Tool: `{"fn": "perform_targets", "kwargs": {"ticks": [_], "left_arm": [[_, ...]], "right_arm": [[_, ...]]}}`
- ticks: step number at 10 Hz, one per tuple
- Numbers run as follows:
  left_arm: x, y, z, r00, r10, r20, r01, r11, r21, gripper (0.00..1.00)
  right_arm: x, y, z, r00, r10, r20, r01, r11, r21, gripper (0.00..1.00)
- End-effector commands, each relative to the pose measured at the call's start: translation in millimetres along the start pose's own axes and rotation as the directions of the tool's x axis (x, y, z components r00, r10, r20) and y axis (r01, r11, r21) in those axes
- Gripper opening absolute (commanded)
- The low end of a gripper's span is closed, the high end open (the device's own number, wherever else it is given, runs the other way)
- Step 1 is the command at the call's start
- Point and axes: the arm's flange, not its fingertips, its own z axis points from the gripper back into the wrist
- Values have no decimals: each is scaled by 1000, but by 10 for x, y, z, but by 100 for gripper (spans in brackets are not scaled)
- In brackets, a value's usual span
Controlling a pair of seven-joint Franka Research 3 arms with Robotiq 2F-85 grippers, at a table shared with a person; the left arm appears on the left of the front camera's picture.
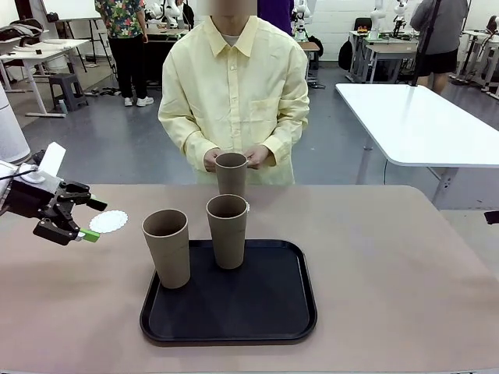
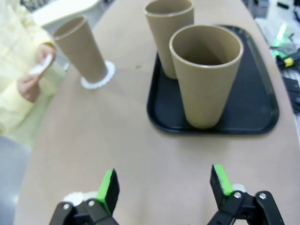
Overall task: Place coasters on the table and set cups on them.
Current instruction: Take one Reusable plastic cup from the Flat Tray and place it on a coaster set by the human.
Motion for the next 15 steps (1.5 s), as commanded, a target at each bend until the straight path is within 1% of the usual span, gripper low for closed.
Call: {"fn": "perform_targets", "kwargs": {"ticks": [1, 5, 6, 7, 8, 9, 11, 12, 14, 15], "left_arm": [[0, 5, -14, 1000, -5, 22, 5, 1000, 4, 100], [0, 5, -14, 1000, -5, 22, 5, 1000, 4, 100], [9, -7, -6, 1000, 1, -2, -1, 1000, -4, 100], [-37, -19, -32, 999, -2, 39, 4, 998, -61, 100], [-97, -8, -68, 997, 44, 68, -35, 991, -133, 100], [-159, 31, -125, 990, 117, 80, -103, 982, -155, 100], [-233, 32, -207, 986, 144, 83, -124, 970, -210, 100], [-280, 2, -274, 986, 134, 98, -108, 966, -234, 100], [-397, -77, -362, 976, 127, 178, -67, 948, -310, 100], [-435, -87, -388, 969, 131, 211, -55, 942, -330, 100]], "right_arm": [[-6, -6, 7, 1000, -2, 2, 2, 1000, 0, 100], [-6, -6, 7, 1000, -2, 2, 2, 1000, 0, 100], [-6, -6, 7, 1000, -2, 2, 2, 1000, 0, 100], [-6, -6, 7, 1000, -2, 2, 2, 1000, 0, 100], [-6, -6, 7, 1000, -2, 2, 2, 1000, 0, 100], [-6, -6, 7, 1000, -2, 2, 2, 1000, 0, 100], [-6, -6, 7, 1000, -2, 2, 2, 1000, 0, 100], [-6, -6, 7, 1000, -2, 2, 2, 1000, 0, 100], [-6, -6, 7, 1000, -2, 2, 2, 1000, 0, 100], [-6, -6, 7, 1000, -2, 2, 2, 1000, 0, 100]]}}
